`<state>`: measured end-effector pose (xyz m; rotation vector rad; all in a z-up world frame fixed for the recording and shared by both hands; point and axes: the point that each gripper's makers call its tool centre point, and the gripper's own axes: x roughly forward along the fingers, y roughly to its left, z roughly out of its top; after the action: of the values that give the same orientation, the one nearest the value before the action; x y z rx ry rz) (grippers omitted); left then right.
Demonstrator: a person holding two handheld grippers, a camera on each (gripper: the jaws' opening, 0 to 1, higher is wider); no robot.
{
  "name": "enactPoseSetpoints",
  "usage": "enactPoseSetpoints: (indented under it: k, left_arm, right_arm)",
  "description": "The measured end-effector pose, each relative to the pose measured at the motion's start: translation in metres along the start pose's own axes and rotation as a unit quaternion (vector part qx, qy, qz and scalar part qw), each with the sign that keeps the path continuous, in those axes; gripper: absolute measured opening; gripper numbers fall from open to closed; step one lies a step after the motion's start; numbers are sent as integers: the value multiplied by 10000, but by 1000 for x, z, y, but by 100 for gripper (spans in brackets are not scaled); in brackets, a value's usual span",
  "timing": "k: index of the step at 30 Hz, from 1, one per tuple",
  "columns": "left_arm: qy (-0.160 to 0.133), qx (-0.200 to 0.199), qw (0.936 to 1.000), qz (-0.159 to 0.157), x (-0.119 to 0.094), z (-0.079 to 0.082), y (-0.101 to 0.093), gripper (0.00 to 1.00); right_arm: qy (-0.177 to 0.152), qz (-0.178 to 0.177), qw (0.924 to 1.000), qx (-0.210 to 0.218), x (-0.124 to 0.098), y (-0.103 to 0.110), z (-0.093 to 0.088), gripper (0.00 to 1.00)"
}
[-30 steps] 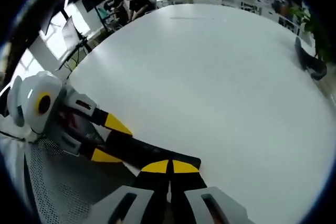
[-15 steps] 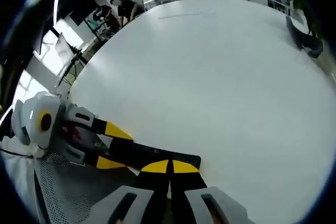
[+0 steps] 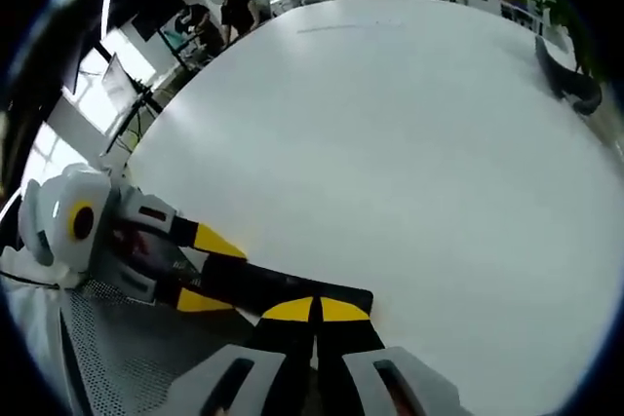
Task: Press the specified remote control buttons in sequence, fully releasing each button before pressing the next.
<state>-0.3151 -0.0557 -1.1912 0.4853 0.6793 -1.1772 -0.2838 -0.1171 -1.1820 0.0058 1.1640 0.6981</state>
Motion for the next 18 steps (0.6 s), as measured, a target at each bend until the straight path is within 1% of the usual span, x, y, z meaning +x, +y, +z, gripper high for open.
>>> enactPoseSetpoints:
  k: [6,8,14,18]
  left_arm:
    - [10,134,9999,-51,2,1,-3,24]
    - [7,118,9999,-54,2,1,-3,24]
    - [6,110,9999,-50,2,1,-3,24]
    - [3,103,9999,-49,2,1,-3,24]
  right_arm:
    - [-16,85,10000,-5,1,4,0,0]
    - [-36,76,9999,-96,1,6,1,0]
    - [-73,189,9997,-155,1,11,3,0]
    - [-3,196,9996,-181,4,10,1,0]
